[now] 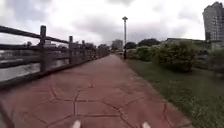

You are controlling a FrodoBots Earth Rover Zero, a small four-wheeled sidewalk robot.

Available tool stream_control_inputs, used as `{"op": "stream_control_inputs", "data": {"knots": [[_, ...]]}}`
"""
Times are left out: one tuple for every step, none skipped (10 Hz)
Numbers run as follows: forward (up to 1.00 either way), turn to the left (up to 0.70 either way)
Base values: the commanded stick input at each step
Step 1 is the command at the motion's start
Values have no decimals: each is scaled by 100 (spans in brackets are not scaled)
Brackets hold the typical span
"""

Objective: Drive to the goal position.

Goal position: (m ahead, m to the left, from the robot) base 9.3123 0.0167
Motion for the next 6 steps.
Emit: {"op": "stream_control_inputs", "data": {"knots": [[85, 10], [85, 10], [85, 10], [85, 10], [85, 10], [85, 10]]}}
